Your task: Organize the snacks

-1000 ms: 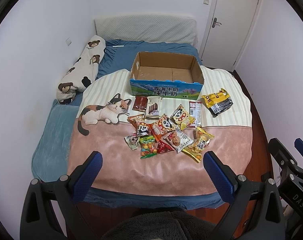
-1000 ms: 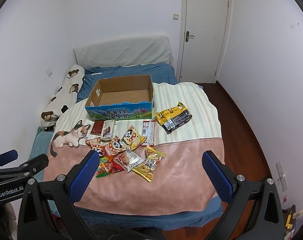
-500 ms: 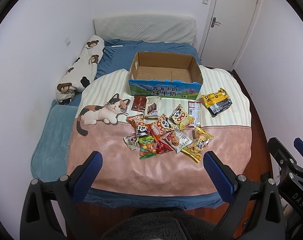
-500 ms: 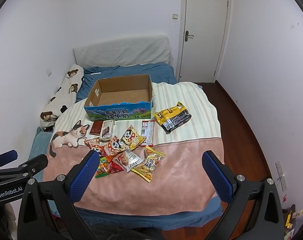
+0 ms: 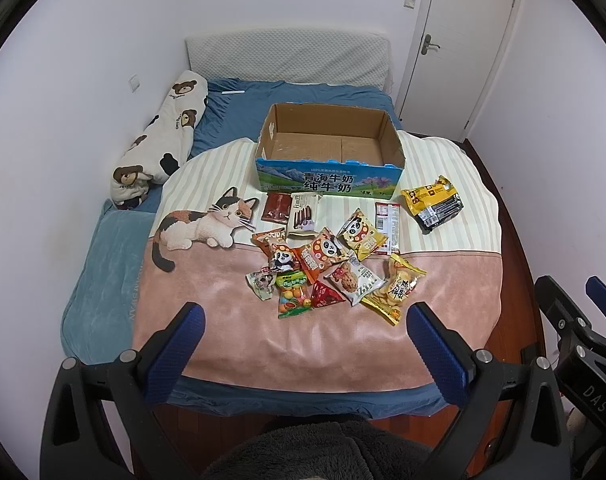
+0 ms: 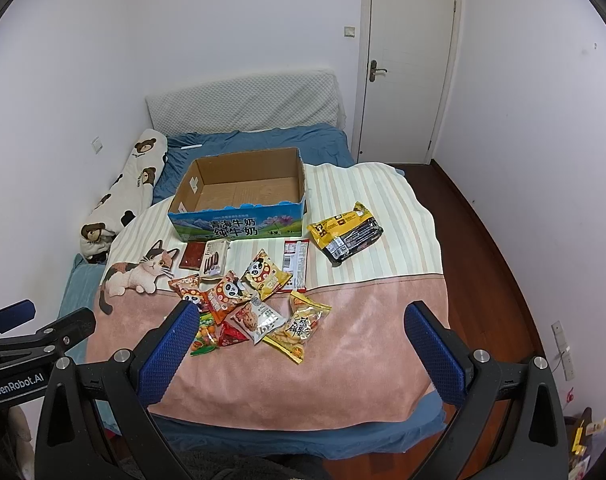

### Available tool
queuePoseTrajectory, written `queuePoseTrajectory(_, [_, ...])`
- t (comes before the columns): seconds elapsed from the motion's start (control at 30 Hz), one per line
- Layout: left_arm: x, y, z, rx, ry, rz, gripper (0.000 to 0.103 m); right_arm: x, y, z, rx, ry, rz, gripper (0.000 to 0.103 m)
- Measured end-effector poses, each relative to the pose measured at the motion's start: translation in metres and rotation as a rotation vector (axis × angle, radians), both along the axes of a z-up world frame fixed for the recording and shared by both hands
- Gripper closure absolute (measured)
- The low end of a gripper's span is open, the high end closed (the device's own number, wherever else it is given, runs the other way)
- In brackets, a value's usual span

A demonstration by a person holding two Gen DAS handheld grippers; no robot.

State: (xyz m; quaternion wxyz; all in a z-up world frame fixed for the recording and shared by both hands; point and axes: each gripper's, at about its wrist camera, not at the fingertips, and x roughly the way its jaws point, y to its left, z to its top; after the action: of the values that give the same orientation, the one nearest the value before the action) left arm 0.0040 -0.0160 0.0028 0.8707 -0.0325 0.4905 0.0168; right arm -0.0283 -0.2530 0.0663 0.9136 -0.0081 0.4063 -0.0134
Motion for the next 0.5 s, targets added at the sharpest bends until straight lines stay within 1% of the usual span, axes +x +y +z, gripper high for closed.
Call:
queuePoseTrajectory(0.17, [0.0, -0.002, -0.002, 0.0, 0.001, -0.002, 0.0, -0.001, 0.002, 0.001, 0.002, 0.002, 0.001, 0.0])
queuePoseTrajectory(0.33, [-0.002, -0.007, -0.009, -0.003, 0.011, -0.005, 0.0, 0.002, 0.002, -0.008, 0.005, 0.016, -0.001, 0.0])
queuePoseTrajectory(0.4, [0.0, -0.002, -0.012, -0.005, 0.014, -0.005, 0.0, 0.003, 0.002, -0.012, 0.012, 0.021, -0.009, 0.0])
queuePoseTrajectory(0.5, [0.005, 0.003, -0.017, 0.011, -0.013, 0.016, 0.0, 0.01, -0.003, -0.019, 0.04, 0.031, -0.033, 0.0])
